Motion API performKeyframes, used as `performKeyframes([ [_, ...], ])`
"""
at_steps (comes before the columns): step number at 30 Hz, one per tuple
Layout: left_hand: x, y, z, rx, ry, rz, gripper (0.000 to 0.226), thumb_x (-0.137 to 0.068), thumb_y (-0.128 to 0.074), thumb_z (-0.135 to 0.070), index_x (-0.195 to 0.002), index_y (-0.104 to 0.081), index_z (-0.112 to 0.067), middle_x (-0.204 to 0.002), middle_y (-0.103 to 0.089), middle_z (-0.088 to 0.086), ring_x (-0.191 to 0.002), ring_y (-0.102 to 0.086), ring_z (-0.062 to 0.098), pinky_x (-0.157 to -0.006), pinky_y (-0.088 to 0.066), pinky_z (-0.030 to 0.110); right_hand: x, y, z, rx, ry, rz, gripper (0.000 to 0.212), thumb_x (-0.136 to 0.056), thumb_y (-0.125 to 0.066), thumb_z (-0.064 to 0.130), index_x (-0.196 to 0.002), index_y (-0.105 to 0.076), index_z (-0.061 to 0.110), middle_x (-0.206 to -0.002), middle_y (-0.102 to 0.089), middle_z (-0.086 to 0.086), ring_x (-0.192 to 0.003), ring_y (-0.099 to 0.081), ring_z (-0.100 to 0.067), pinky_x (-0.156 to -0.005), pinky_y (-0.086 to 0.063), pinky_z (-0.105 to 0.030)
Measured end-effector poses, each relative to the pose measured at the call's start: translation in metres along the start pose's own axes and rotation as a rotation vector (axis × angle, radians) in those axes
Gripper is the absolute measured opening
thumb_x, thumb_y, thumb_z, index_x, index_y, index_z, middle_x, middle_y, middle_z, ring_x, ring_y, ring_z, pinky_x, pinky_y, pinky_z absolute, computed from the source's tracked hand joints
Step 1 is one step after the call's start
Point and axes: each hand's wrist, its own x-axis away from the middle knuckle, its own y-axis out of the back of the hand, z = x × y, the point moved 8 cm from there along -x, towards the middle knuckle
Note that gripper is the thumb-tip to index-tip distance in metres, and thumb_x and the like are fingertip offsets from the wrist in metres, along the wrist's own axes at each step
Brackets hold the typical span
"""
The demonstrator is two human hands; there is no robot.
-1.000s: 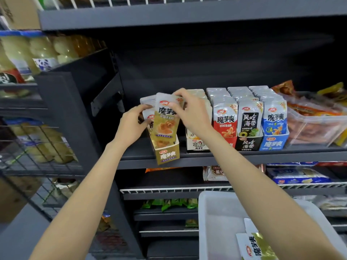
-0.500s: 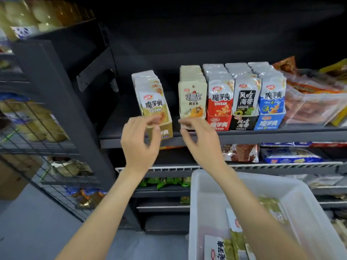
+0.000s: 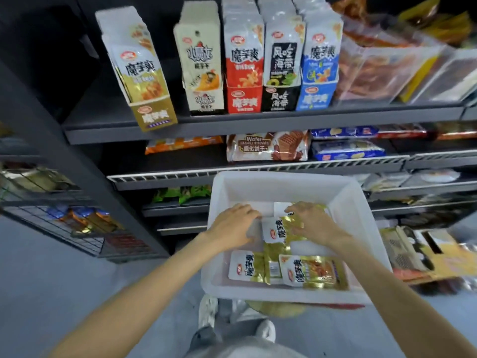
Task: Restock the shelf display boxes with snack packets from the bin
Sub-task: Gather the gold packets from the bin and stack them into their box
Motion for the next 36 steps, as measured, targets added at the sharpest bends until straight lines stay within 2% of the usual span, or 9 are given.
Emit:
performKeyframes([
  [5,-0.009,-0.061,-0.009,-0.220,0.050,0.348,0.088,-0.067,-0.080,-0.047,-0.135,-0.037,-0.011,-0.129,-0.046,0.008,-0.116,-0.044,0.026,-0.087,-0.042,0.037,-0.002,-0.033,-0.012,0.248,0.073,0.154,0.073,-0.083,-0.068,0.028,-0.145,-0.029,0.026,-0.149,-0.030,-0.004,-0.138,-0.028,-0.023,-0.109,-0.027,-0.039],
  [10,-0.011,-0.081,-0.009,-0.237,0.125,0.390,0.091,-0.061,-0.087,-0.034,-0.133,-0.037,-0.009,-0.126,-0.045,0.010,-0.113,-0.048,0.028,-0.086,-0.047,0.038,-0.002,-0.041,-0.014,0.371,0.116,0.161,0.075,-0.083,-0.067,0.040,-0.144,-0.028,0.019,-0.144,-0.035,-0.012,-0.132,-0.036,-0.028,-0.106,-0.037,-0.039],
  [15,-0.009,-0.086,-0.010,-0.143,0.207,0.421,0.074,-0.065,-0.086,-0.025,-0.124,-0.044,-0.011,-0.118,-0.056,0.011,-0.103,-0.058,0.028,-0.079,-0.047,0.035,0.005,-0.032,-0.001,0.319,0.175,0.093,0.043,-0.093,-0.048,0.033,-0.131,-0.044,0.016,-0.109,-0.063,-0.009,-0.099,-0.060,-0.027,-0.079,-0.050,-0.036],
  [20,-0.006,-0.086,0.000,-0.280,0.215,0.441,0.065,-0.070,-0.078,-0.047,-0.123,-0.056,-0.016,-0.118,-0.058,0.005,-0.112,-0.050,0.026,-0.087,-0.045,0.034,0.014,-0.017,0.004,0.080,0.136,0.058,0.024,-0.096,-0.038,0.017,-0.112,-0.052,0.006,-0.084,-0.059,-0.011,-0.078,-0.056,-0.027,-0.062,-0.034,-0.032],
  [25,0.006,-0.040,0.002,-0.017,0.264,0.200,0.050,-0.082,-0.070,-0.034,-0.126,-0.052,-0.022,-0.116,-0.058,0.005,-0.103,-0.056,0.024,-0.080,-0.042,0.033,0.025,0.009,-0.011,-0.267,-0.016,-0.118,0.023,-0.091,-0.046,0.008,-0.113,-0.052,0.004,-0.085,-0.061,-0.014,-0.077,-0.057,-0.028,-0.063,-0.037,-0.031],
  [29,0.029,0.009,0.011,0.377,0.330,-0.078,0.028,-0.078,-0.074,-0.020,-0.103,-0.062,-0.027,-0.098,-0.061,-0.008,-0.057,-0.055,0.001,-0.061,-0.044,0.016,0.041,0.029,-0.016,-0.727,-0.107,-0.217,0.026,-0.089,-0.056,0.012,-0.114,-0.052,0.015,-0.102,-0.066,-0.004,-0.092,-0.063,-0.021,-0.083,-0.049,-0.035],
  [32,0.047,0.036,0.020,0.605,0.379,-0.260,0.019,-0.077,-0.074,-0.012,-0.094,-0.066,-0.017,-0.081,-0.068,-0.004,-0.068,-0.065,0.008,-0.060,-0.051,0.023,0.047,0.031,-0.009,-0.989,-0.128,-0.218,0.018,-0.092,-0.059,0.025,-0.108,-0.056,0.019,-0.103,-0.068,-0.001,-0.094,-0.066,-0.020,-0.088,-0.052,-0.046],
  [34,0.058,0.047,0.024,0.759,0.400,-0.381,0.016,-0.080,-0.073,-0.014,-0.094,-0.068,-0.013,-0.085,-0.072,0.001,-0.079,-0.068,0.017,-0.069,-0.053,0.034,0.048,0.036,-0.001,-1.061,-0.116,-0.224,0.016,-0.092,-0.059,0.027,-0.106,-0.057,0.019,-0.101,-0.069,-0.003,-0.093,-0.067,-0.023,-0.086,-0.053,-0.049],
  [36,0.068,0.054,0.027,0.888,0.409,-0.490,0.022,-0.083,-0.071,-0.014,-0.104,-0.065,-0.016,-0.091,-0.071,0.003,-0.083,-0.067,0.019,-0.062,-0.054,0.031,0.048,0.044,0.009,-1.061,-0.087,-0.244,0.015,-0.092,-0.059,0.026,-0.105,-0.057,0.018,-0.099,-0.070,-0.004,-0.092,-0.067,-0.023,-0.087,-0.052,-0.049],
])
